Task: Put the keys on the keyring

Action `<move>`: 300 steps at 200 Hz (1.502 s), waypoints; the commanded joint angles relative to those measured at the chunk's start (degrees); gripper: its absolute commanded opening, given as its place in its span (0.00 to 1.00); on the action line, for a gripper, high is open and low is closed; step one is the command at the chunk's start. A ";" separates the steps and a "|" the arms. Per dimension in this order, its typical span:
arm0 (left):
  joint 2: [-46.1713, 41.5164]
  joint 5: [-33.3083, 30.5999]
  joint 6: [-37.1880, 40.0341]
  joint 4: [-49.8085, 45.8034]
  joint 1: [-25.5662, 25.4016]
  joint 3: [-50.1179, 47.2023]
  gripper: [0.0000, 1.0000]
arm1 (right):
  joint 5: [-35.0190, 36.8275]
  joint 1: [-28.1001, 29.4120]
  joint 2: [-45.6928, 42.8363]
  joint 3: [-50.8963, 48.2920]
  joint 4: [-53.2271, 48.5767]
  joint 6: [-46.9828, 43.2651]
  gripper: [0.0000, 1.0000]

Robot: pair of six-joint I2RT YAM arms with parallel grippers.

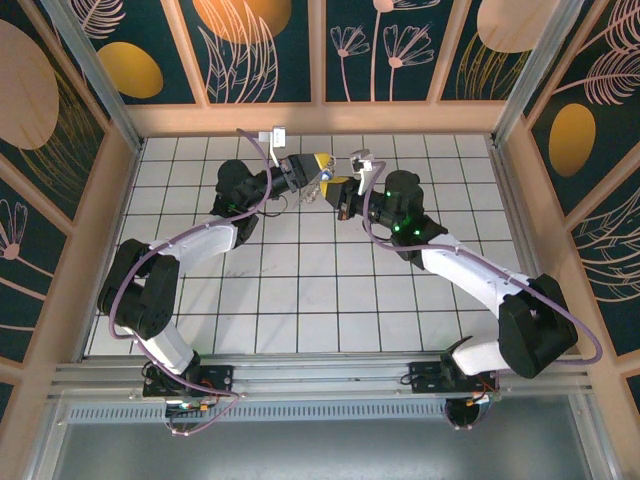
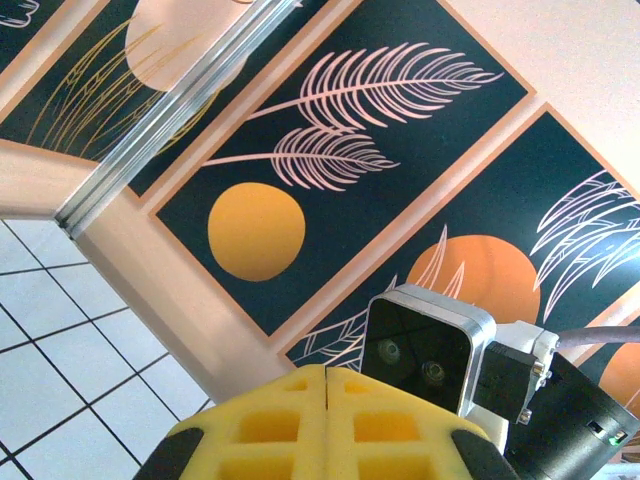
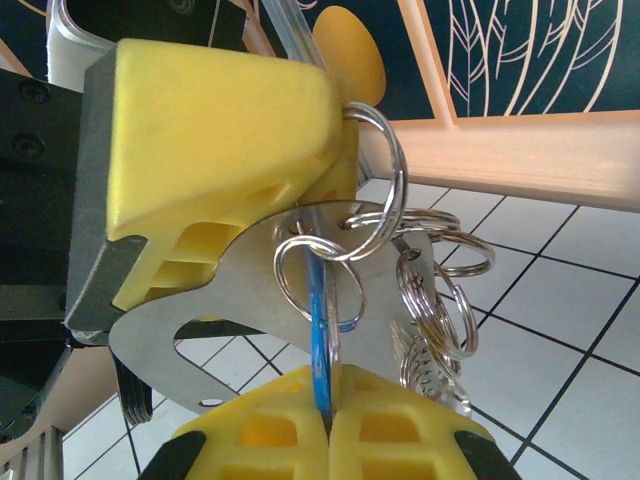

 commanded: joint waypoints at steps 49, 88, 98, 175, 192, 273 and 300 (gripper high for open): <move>-1.70 -0.50 -2.04 7.71 -1.07 -1.70 0.00 | -0.70 -2.23 -1.02 -2.19 6.01 4.65 0.00; -0.86 -2.87 -5.46 12.62 -2.05 -3.62 0.00 | -2.35 -2.26 0.69 -1.76 9.46 7.35 0.00; -0.64 -3.61 -6.45 14.20 -2.13 -4.18 0.00 | -2.61 -2.23 1.04 -1.71 10.29 8.07 0.00; 1.19 -4.88 -9.11 18.23 -2.40 -4.24 0.00 | -9.21 -0.53 3.57 1.62 6.32 5.18 0.00; 1.33 -4.87 -9.03 18.23 -2.40 -4.20 0.00 | -8.64 -0.76 3.30 1.44 5.05 4.40 0.00; 1.47 -4.75 -8.58 18.08 -2.40 -4.20 0.00 | -9.81 -2.01 -0.73 -0.77 2.11 2.63 0.27; 1.49 -4.72 -8.08 17.62 -2.40 -4.20 0.00 | -10.08 -4.57 -4.91 -4.32 1.83 3.06 0.43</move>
